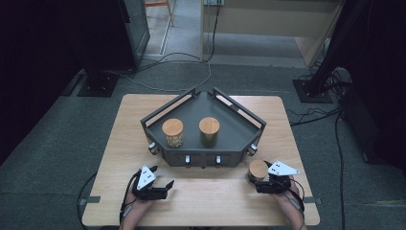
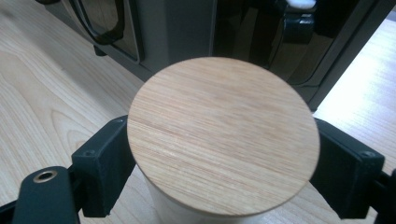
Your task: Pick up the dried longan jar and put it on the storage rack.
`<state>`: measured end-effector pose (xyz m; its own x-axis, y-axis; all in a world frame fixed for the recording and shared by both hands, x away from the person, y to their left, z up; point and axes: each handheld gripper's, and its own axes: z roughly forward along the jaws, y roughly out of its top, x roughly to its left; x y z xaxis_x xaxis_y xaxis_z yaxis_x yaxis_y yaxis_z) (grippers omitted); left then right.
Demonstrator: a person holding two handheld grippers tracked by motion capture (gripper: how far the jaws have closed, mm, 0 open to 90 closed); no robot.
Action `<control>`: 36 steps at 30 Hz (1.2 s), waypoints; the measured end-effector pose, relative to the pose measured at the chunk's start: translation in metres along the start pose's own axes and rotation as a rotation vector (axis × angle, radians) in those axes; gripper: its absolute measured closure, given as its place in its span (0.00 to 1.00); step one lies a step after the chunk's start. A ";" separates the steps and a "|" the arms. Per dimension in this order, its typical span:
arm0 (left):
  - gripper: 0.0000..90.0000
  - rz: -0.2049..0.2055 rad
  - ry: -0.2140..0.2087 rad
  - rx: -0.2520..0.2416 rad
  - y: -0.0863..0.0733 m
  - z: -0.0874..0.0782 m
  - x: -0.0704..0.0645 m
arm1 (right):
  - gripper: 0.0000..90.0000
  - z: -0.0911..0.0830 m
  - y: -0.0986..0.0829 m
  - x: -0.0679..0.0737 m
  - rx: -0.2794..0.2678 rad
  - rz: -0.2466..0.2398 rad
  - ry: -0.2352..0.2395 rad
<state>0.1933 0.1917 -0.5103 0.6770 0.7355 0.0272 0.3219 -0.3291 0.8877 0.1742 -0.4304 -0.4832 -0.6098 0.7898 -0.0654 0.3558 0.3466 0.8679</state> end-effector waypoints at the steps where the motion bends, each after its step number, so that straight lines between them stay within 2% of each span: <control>1: 0.12 0.001 0.000 0.001 0.000 0.000 0.000 | 0.17 0.001 0.000 0.000 0.003 0.000 0.001; 9: 0.12 0.001 0.000 -0.001 0.000 0.000 0.000 | 0.19 0.005 -0.002 -0.001 0.001 0.017 0.006; 15: 0.12 0.003 0.001 0.002 0.000 0.000 0.000 | 0.25 0.007 -0.005 -0.001 0.004 0.027 0.011; 19: 0.12 0.003 0.001 0.000 0.000 0.000 0.000 | 0.28 0.007 -0.010 -0.004 -0.015 0.055 0.018; 36: 0.12 -0.001 0.001 0.000 0.000 0.000 0.000 | 0.28 0.005 -0.012 -0.003 -0.028 0.064 0.013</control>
<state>0.1934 0.1918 -0.5102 0.6762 0.7362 0.0263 0.3230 -0.3284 0.8876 0.1753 -0.4344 -0.4955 -0.5956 0.8033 -0.0035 0.3744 0.2815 0.8835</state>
